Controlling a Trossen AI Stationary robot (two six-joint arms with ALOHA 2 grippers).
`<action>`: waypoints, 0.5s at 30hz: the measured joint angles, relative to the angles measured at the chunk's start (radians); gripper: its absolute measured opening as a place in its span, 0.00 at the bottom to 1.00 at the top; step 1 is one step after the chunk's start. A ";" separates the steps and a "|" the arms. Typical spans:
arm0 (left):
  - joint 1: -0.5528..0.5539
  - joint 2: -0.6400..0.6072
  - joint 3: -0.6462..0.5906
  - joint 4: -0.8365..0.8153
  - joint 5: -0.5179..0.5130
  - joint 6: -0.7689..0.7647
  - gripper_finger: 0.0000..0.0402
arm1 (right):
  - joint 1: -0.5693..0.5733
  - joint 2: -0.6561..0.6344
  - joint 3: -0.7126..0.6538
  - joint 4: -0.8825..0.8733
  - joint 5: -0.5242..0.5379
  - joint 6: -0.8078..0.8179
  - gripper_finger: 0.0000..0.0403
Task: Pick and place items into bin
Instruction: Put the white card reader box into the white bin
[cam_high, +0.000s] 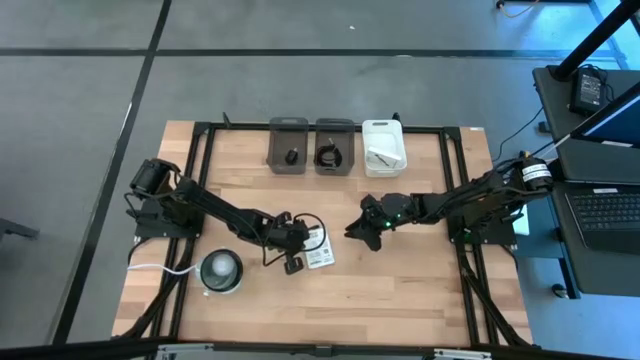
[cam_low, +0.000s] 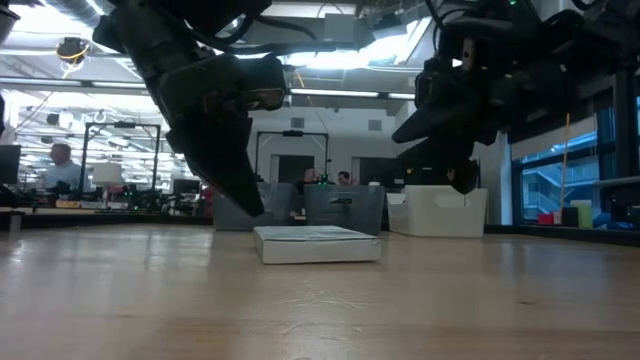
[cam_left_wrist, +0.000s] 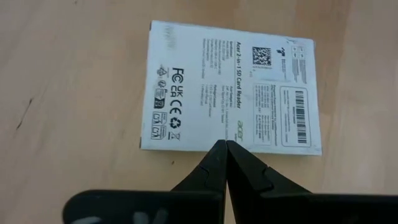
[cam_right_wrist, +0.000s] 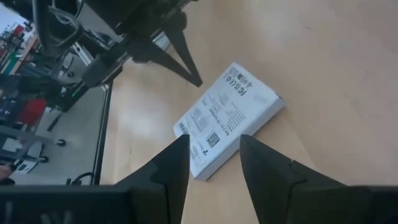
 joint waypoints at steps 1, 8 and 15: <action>0.000 0.000 0.000 0.000 0.000 0.001 0.01 | -0.002 0.000 0.000 0.000 0.001 0.003 0.36; 0.000 0.011 0.001 -0.010 0.003 0.001 0.01 | -0.003 0.000 0.000 0.002 0.002 0.065 0.36; 0.004 0.037 0.002 0.007 0.026 -0.007 0.01 | -0.003 0.000 0.000 0.002 0.000 0.106 0.36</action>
